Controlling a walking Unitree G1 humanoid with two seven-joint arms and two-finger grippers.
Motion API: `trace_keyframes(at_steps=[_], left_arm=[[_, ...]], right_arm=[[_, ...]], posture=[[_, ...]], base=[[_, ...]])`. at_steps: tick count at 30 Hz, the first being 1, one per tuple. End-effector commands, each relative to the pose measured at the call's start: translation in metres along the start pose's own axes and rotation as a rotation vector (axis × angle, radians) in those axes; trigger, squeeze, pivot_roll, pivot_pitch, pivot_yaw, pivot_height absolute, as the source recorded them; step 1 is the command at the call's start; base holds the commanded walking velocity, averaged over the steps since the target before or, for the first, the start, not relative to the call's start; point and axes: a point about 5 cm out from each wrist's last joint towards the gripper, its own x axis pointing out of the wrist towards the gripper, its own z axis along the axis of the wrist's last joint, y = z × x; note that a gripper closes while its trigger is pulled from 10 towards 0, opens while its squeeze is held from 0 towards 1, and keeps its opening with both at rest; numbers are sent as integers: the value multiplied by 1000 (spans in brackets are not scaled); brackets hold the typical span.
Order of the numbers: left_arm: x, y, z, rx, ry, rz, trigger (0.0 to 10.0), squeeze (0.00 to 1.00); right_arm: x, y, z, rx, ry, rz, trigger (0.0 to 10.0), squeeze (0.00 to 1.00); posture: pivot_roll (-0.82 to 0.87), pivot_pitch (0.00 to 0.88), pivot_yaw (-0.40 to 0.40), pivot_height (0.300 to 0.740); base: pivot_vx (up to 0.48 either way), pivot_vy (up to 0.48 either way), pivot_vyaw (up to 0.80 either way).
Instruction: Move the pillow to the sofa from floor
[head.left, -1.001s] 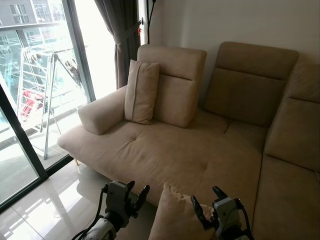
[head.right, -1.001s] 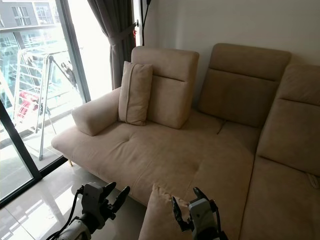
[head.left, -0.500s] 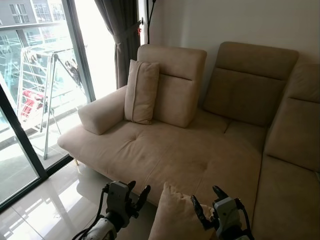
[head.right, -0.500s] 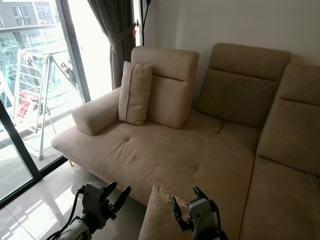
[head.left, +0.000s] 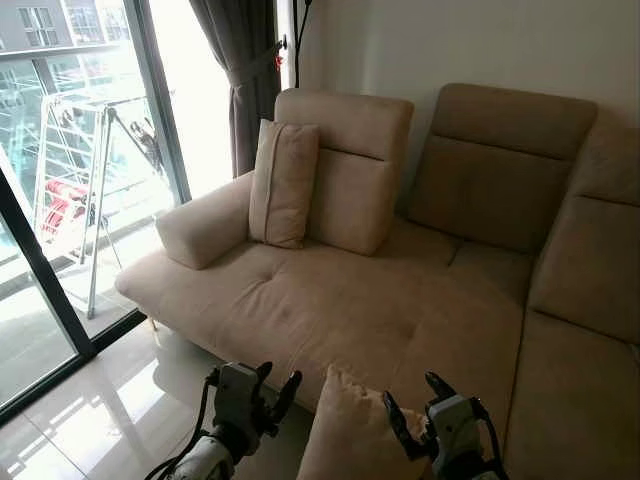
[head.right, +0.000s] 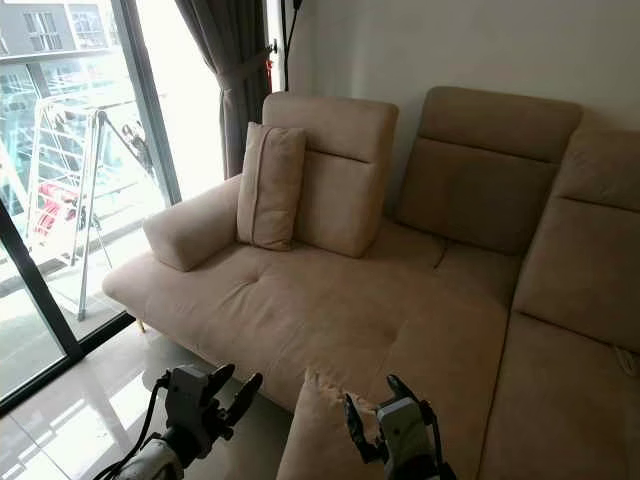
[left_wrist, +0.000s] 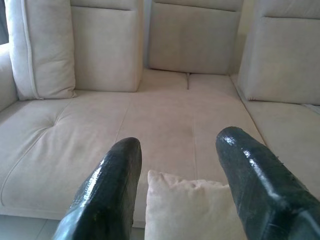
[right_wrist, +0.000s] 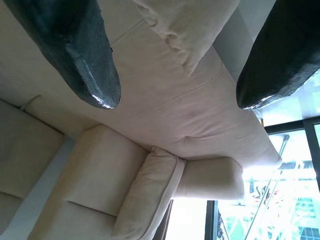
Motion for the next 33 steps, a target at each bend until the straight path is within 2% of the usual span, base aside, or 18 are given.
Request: trace_keyframes(at_steps=[1, 19, 33], left_arm=[[-2, -2, -4, 17, 15, -5, 10000, 0], [-1, -4, -4, 18, 14, -9, 10000, 0], [0, -4, -3, 16, 5, -9, 10000, 0]], right_arm=[[-2, -1, -2, -7, 5, -2, 10000, 0], [0, -2, -1, -13, 3, -6, 10000, 0], [1, -2, 0, -21, -1, -2, 10000, 0]], posture=[[-14, 0, -4, 740], [-17, 0, -4, 740], [-19, 0, -4, 740]], base=[[251, 0, 0], [297, 0, 0], [0, 0, 0]])
